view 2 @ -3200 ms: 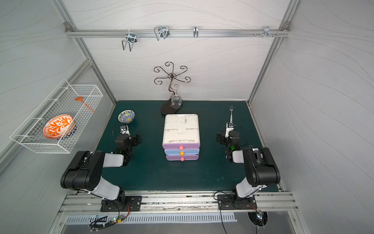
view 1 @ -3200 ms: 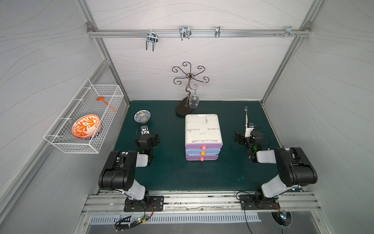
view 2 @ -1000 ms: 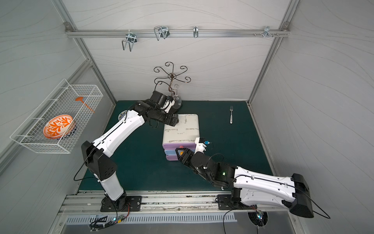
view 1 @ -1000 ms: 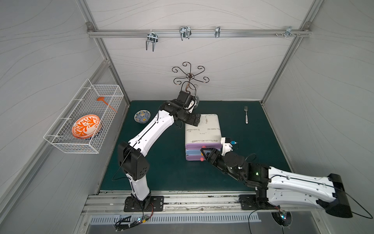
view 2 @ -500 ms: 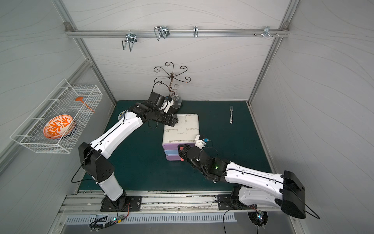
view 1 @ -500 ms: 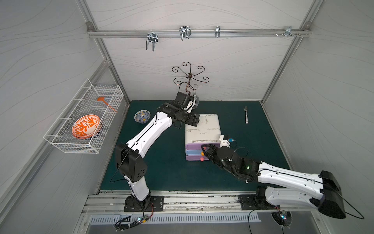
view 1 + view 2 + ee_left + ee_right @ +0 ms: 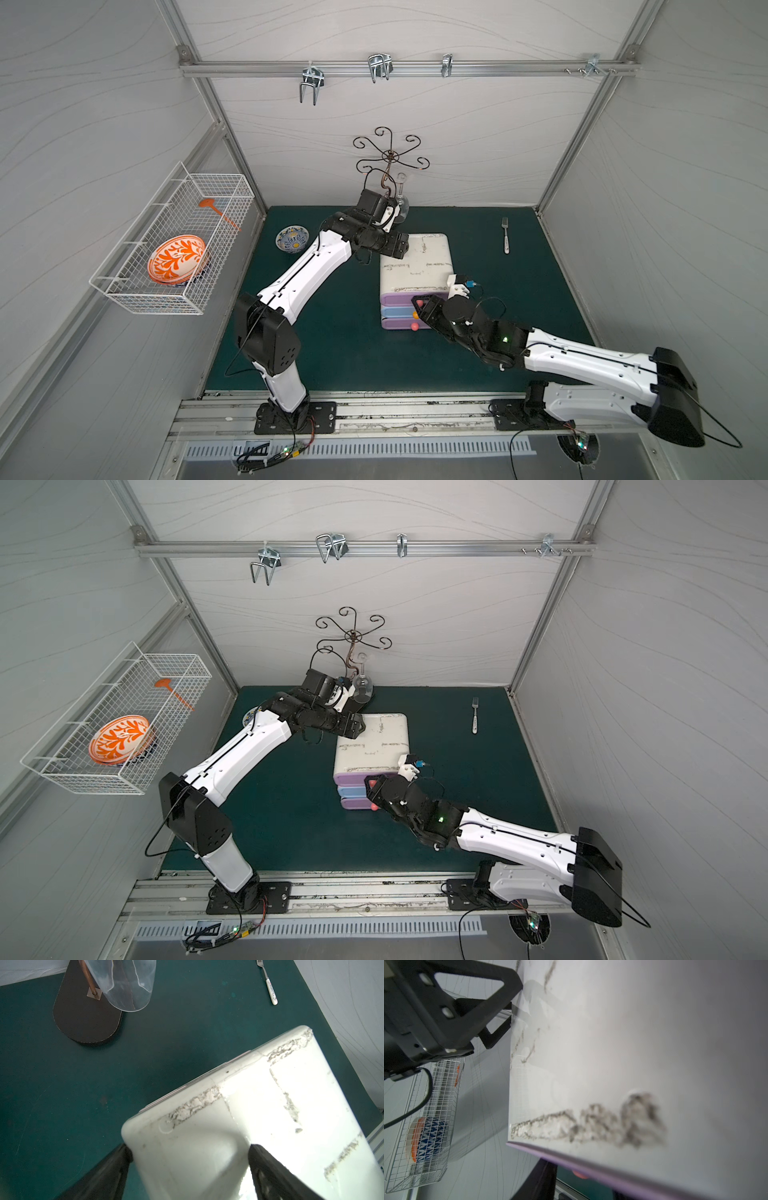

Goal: Take the cookies out of the drawer
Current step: Open the drawer in the storage box.

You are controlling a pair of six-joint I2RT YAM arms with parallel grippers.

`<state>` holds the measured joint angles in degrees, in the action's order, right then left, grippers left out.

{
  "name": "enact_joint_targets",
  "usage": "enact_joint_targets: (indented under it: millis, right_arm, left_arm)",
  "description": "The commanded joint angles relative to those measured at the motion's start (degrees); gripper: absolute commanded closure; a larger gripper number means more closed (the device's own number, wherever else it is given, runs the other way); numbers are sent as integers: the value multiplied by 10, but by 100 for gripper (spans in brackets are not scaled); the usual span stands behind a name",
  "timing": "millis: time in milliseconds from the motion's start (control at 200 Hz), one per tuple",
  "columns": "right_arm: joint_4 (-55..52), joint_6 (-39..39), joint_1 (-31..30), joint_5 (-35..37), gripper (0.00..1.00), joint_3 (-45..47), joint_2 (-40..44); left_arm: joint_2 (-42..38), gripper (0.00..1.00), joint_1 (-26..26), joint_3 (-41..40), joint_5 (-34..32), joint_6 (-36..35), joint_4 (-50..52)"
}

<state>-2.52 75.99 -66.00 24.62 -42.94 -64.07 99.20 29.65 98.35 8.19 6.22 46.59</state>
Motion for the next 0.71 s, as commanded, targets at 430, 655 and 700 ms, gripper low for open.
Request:
enact_joint_targets:
  millis: [430, 655, 700]
  right_arm:
    - [-12, -28, -4, 17, 78, -16, 1]
    - [-34, -22, -45, 35, 83, -13, 9]
    - [-46, -17, -59, 43, 83, -14, 13]
  left_arm:
    - [13, 8, 4, -28, 21, -2, 11]
    - [17, 8, 4, -28, 17, 1, 10]
    - [17, 8, 4, -28, 17, 0, 10]
